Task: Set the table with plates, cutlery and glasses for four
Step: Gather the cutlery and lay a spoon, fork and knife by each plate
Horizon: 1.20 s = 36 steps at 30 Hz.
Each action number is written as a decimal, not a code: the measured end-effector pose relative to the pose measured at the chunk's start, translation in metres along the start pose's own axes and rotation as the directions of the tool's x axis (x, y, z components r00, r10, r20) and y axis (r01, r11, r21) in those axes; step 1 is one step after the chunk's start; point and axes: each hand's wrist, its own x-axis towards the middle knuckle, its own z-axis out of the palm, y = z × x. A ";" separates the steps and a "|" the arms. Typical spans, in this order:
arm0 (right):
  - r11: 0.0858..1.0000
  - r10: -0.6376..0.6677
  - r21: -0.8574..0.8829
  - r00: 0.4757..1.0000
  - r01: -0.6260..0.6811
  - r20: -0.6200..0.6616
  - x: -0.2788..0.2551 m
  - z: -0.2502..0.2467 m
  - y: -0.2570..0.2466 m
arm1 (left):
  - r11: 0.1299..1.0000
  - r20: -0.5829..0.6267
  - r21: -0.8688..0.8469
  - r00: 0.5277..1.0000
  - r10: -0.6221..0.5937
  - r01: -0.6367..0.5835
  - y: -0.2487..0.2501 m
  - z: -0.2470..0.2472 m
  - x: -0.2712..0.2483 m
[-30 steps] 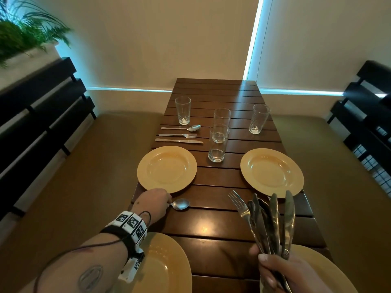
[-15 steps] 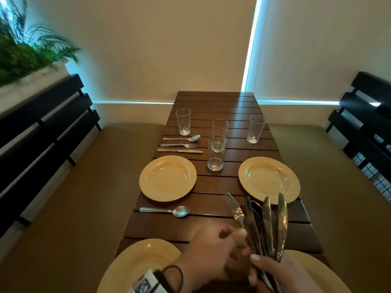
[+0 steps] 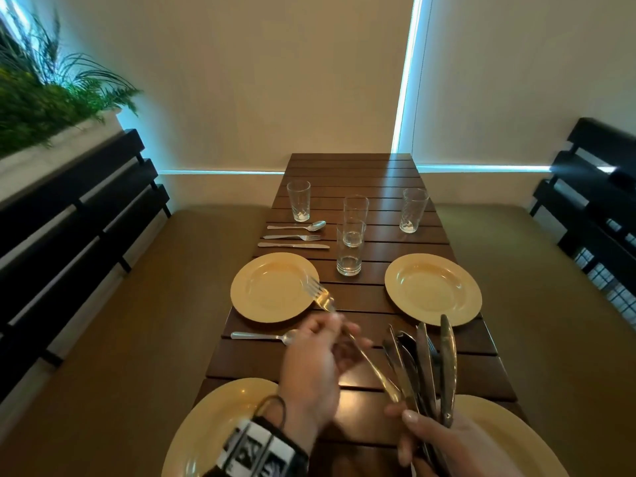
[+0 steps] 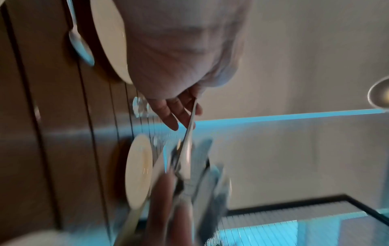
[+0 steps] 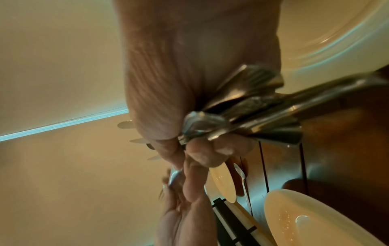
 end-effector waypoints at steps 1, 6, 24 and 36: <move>1.000 0.002 -0.002 1.000 -0.002 -0.003 -0.001 0.000 0.001 | 0.999 -0.037 -0.018 0.998 0.051 -0.051 0.013 -0.009 0.010; 0.998 0.033 0.059 0.999 -0.032 -0.013 -0.004 -0.007 0.005 | 0.695 -0.064 0.693 0.945 0.321 -0.190 0.063 -0.073 0.064; 0.992 0.122 -0.036 0.991 -0.124 -0.053 0.012 -0.027 0.005 | -0.377 0.152 0.913 0.987 -0.043 -0.157 0.029 -0.157 0.158; 0.979 0.131 0.161 0.991 -0.125 -0.027 0.013 -0.017 0.002 | -0.403 0.186 0.899 0.982 -0.010 -0.174 0.019 -0.168 0.171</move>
